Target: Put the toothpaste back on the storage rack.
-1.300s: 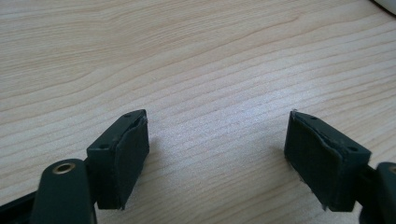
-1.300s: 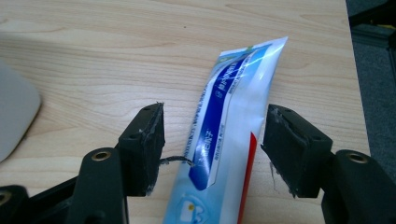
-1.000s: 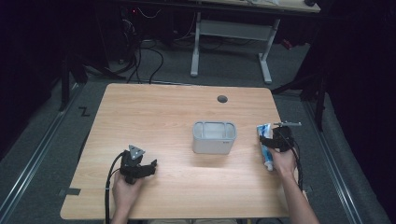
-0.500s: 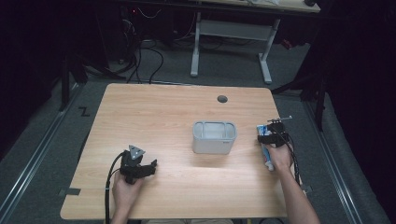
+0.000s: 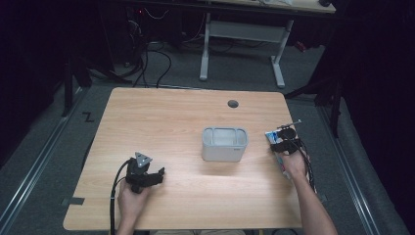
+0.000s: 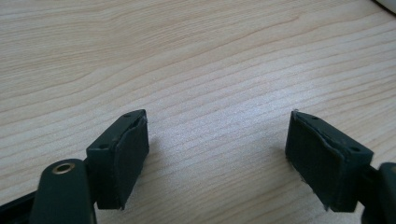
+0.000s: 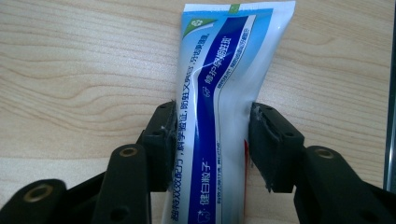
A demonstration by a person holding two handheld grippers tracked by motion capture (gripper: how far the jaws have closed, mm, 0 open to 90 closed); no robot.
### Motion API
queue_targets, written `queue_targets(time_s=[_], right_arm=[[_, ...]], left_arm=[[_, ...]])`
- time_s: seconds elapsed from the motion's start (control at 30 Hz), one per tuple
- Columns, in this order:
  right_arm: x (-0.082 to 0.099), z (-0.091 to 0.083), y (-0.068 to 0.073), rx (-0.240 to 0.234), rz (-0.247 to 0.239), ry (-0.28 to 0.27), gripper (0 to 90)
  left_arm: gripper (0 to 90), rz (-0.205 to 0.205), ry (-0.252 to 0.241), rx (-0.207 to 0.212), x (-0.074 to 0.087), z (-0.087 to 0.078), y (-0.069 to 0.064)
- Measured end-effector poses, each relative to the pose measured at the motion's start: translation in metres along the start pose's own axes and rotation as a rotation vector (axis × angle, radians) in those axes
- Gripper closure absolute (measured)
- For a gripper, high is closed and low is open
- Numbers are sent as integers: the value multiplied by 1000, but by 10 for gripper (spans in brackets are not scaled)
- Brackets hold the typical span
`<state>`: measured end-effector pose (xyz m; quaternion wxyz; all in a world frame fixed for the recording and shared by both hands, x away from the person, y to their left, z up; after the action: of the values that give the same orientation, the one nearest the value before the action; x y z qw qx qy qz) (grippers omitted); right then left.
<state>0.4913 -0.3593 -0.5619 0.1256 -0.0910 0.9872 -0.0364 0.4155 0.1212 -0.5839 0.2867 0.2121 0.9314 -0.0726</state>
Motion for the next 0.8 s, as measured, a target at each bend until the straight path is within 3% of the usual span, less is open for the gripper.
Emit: queue_targets(time_s=[0.27,0.47,0.6,0.8], right_arm=[[2,-6,2,13,-45,8,697],[2,-7,1,19,-49,4,716],[4,-12,0,-3,-43,-18,726],[10,-25,6,-14,-108,-69,730]], left_arm=[[217,0,0,0,0,0,0],[218,1,0,1,0,0,0],[217,0,0,1,0,0,0],[217,1,0,1,0,0,0]])
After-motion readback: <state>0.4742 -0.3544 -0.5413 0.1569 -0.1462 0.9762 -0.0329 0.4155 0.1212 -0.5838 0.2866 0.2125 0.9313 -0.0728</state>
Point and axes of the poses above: each handheld gripper's, and its own axes: z roughly forward along the jaws, x roughly out of its underside, y roughly to its left, the point moved 7 cm from there along z, roughly forward along the jaws, and after that the axes turned 13 degrees about y, right-handed, at the moved point
